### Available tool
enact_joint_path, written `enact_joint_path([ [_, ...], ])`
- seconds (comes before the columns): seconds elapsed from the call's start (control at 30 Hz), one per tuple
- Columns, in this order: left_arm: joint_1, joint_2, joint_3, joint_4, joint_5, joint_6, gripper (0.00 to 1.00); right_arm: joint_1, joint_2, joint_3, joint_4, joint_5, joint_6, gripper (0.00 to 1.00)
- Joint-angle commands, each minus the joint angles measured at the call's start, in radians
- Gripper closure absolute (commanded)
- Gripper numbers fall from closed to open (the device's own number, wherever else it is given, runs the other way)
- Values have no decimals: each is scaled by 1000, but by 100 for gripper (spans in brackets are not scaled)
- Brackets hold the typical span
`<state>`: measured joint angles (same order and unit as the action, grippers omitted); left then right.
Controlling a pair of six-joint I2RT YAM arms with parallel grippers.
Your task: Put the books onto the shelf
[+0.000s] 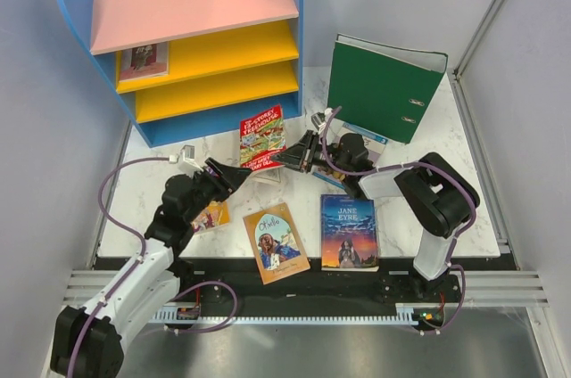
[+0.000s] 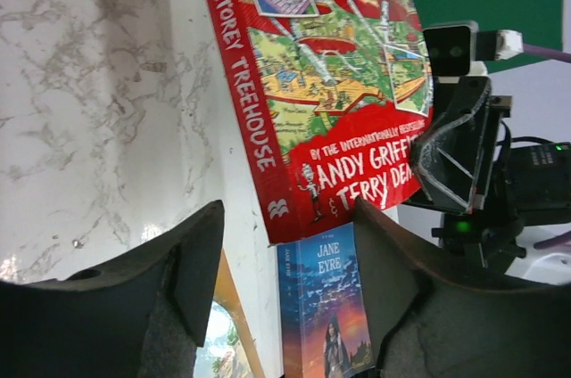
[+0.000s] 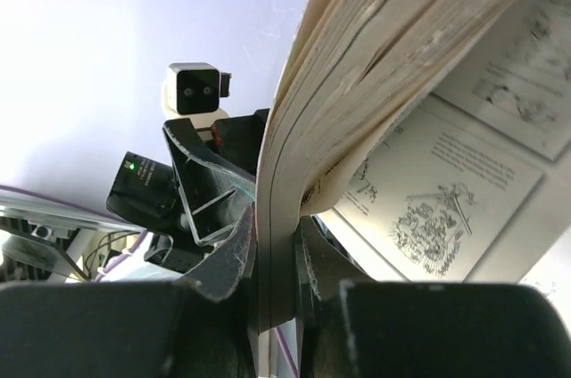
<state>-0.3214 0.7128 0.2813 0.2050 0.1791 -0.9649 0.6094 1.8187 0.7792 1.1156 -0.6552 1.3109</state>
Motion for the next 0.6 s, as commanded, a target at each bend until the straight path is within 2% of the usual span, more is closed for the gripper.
enact_joint_path([
  [0.0,-4,-3,-21,128,-12,-55,37,9,-30,5,196,-38,51,100],
  [0.1,-7,7,-10,132,-7,-46,41,12,-12,9,220,-50,73,100],
  [0.33,-19,65,10,168,13,-44,39,33,25,18,276,-63,111,100],
  [0.4,-30,82,16,183,8,-43,42,36,31,22,277,-66,113,100],
  [0.43,-34,86,16,188,8,-43,45,38,34,20,277,-67,114,100],
  [0.53,-39,86,21,200,-1,-43,66,39,42,14,291,-67,117,100],
  [0.57,-39,88,27,195,3,-41,89,39,42,12,286,-67,119,100],
])
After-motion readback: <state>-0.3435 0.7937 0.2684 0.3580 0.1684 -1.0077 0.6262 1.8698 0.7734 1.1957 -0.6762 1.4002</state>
